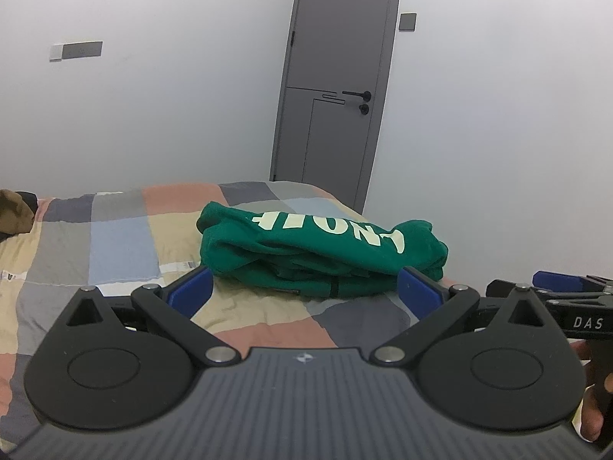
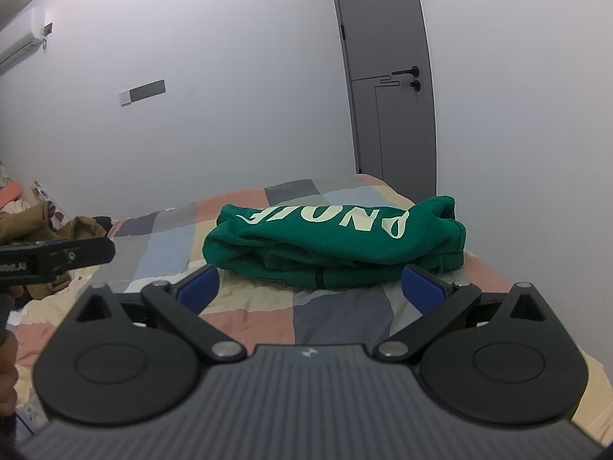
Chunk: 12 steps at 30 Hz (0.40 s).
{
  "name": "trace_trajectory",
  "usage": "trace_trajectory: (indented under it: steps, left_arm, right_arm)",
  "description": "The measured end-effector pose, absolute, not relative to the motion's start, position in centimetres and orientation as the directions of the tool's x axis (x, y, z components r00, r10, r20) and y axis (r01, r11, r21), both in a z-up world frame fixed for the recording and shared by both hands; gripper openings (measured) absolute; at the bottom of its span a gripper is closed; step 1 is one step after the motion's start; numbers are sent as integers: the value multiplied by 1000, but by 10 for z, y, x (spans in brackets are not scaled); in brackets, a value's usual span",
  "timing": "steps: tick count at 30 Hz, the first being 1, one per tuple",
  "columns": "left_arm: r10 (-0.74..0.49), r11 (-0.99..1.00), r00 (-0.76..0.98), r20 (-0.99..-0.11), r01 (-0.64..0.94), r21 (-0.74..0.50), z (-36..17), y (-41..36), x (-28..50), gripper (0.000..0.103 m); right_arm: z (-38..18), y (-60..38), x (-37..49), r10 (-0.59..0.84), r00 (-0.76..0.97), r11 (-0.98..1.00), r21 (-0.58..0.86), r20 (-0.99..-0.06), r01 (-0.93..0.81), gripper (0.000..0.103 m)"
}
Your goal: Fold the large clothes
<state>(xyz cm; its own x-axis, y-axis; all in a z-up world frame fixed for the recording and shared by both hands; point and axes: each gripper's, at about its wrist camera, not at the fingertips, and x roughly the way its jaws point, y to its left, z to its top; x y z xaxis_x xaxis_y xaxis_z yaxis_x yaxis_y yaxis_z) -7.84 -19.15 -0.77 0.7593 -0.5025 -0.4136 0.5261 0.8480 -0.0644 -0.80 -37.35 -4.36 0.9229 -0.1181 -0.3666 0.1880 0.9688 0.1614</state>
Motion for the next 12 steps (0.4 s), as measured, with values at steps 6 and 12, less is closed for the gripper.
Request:
trace_trajectory:
  steps: [6,12]
  left_arm:
    - [-509,843,757,-411,534,-60,-6,-189,-80,103]
    - [-516,837,755,-404,544,-51,-4,-187,-84,103]
  right_arm:
    - [-44,-372,-9,-116,922,971,155,-368,184,103]
    - [-44,-371,-10,-117,922,971,153,-370,184,103]
